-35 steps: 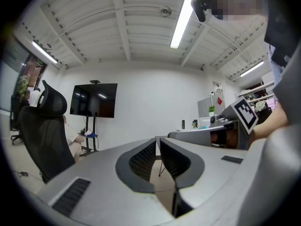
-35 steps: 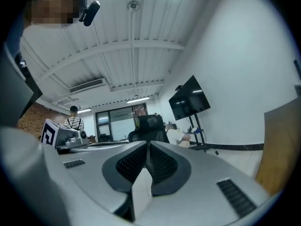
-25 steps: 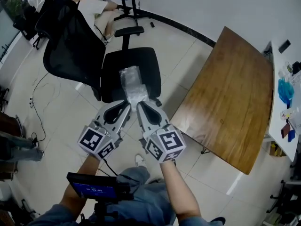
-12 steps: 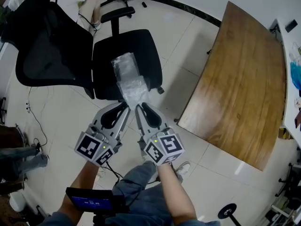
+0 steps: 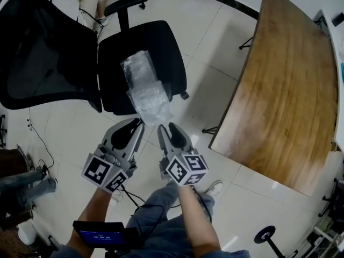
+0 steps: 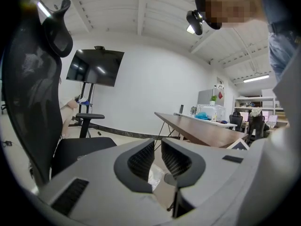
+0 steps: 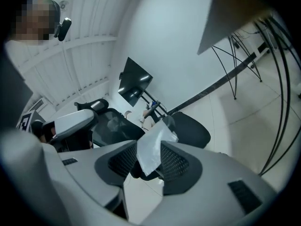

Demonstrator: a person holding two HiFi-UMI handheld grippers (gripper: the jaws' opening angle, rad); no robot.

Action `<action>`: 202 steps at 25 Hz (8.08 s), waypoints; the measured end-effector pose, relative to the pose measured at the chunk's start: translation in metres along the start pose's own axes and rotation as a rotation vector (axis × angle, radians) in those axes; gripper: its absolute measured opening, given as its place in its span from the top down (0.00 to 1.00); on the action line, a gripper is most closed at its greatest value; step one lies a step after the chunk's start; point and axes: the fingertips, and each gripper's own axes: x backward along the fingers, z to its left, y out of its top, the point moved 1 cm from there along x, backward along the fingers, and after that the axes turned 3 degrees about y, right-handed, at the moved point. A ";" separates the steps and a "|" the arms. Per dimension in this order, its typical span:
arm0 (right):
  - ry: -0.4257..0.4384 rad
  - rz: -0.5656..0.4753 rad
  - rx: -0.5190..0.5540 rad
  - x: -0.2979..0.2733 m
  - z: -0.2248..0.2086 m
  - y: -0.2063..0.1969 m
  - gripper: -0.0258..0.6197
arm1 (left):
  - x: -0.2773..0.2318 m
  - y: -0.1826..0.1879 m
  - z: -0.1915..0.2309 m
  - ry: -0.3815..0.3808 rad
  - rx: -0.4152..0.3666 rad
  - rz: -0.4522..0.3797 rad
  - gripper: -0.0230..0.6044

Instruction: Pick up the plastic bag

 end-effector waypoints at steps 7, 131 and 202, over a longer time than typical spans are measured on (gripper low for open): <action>-0.038 -0.024 -0.161 -0.023 -0.031 -0.018 0.65 | -0.016 -0.021 0.005 -0.028 0.013 0.026 0.87; -0.289 0.241 0.311 0.537 -0.290 0.352 0.91 | -0.187 0.084 -0.609 -0.642 -0.147 -0.078 0.89; -0.399 0.469 0.523 0.335 -0.227 0.259 0.96 | -0.236 -0.056 -0.397 -0.317 -0.583 0.672 0.94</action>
